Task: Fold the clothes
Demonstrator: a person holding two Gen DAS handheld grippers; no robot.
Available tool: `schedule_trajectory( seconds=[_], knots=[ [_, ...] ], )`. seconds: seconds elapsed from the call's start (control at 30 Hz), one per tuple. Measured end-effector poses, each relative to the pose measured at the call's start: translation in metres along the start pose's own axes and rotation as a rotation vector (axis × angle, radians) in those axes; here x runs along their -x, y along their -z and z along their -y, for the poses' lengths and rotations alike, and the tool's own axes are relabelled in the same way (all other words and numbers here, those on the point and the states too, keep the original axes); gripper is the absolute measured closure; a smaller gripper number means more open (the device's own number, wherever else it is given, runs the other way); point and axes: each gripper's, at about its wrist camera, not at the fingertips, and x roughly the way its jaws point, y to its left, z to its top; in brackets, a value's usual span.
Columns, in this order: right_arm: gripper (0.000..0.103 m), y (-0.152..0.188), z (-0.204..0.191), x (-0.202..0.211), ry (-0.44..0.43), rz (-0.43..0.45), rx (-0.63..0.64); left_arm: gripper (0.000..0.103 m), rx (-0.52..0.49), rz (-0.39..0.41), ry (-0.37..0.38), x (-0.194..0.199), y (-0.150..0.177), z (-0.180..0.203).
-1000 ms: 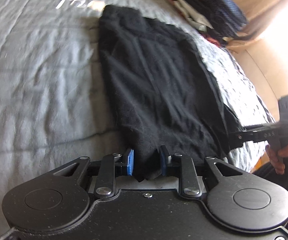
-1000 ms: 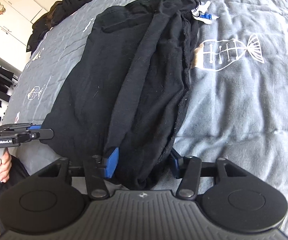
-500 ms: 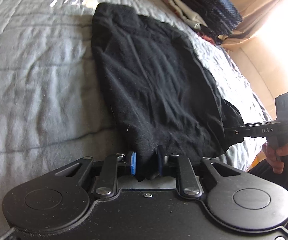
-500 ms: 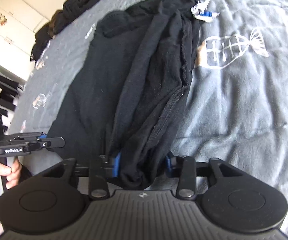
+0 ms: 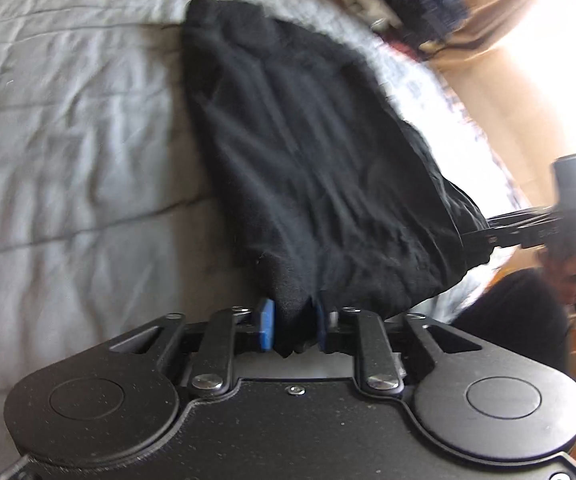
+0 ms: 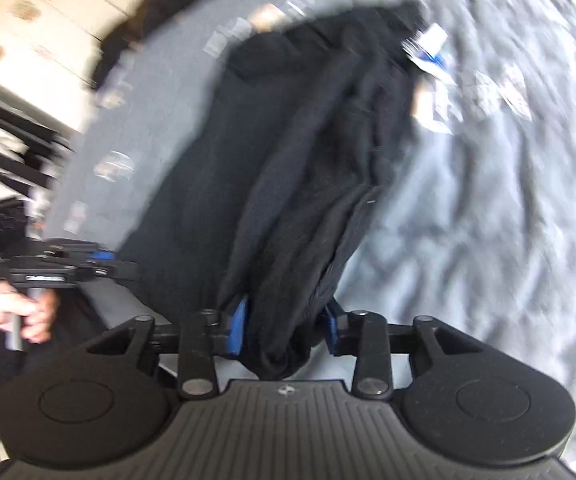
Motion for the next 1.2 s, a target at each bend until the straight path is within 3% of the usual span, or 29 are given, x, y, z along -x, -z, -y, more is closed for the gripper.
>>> schedule_trajectory(
  seconds=[0.07,0.1,0.17,0.23,0.37,0.5,0.67,0.73,0.97,1.2],
  knots=[
    [0.058,0.0,0.001,0.002,0.039,-0.003,0.009,0.065,-0.023,0.028,-0.028,0.007,-0.001,0.003],
    [0.054,0.0,0.0,0.01,0.048,0.032,0.017,0.061,-0.039,0.05,-0.039,0.012,-0.001,0.005],
    [0.044,0.001,-0.002,0.027,0.06,0.107,0.031,0.041,-0.075,0.089,-0.086,0.023,-0.006,0.012],
    [0.033,0.004,-0.01,0.046,0.048,0.202,0.045,0.029,-0.111,0.148,-0.11,0.034,-0.011,0.022],
    [0.021,0.009,-0.035,0.062,-0.072,0.342,0.069,0.023,-0.145,0.237,-0.032,0.043,-0.017,0.04],
    [0.018,0.003,-0.06,0.03,-0.197,0.332,0.104,0.023,-0.12,0.24,-0.023,0.035,-0.015,0.047],
    [0.019,-0.013,-0.051,-0.041,-0.055,0.157,0.081,0.022,-0.144,0.227,-0.035,0.038,0.004,0.047],
    [0.02,-0.013,-0.042,-0.051,-0.043,0.132,0.053,0.018,-0.15,0.235,-0.044,0.047,0.01,0.044],
    [0.017,0.002,-0.064,0.015,-0.093,0.255,0.079,0.009,-0.209,0.307,-0.049,0.082,0.007,0.037],
    [0.013,0.011,-0.043,0.053,-0.077,0.3,0.096,0.003,-0.221,0.363,-0.018,0.096,-0.009,0.02]
  ],
)
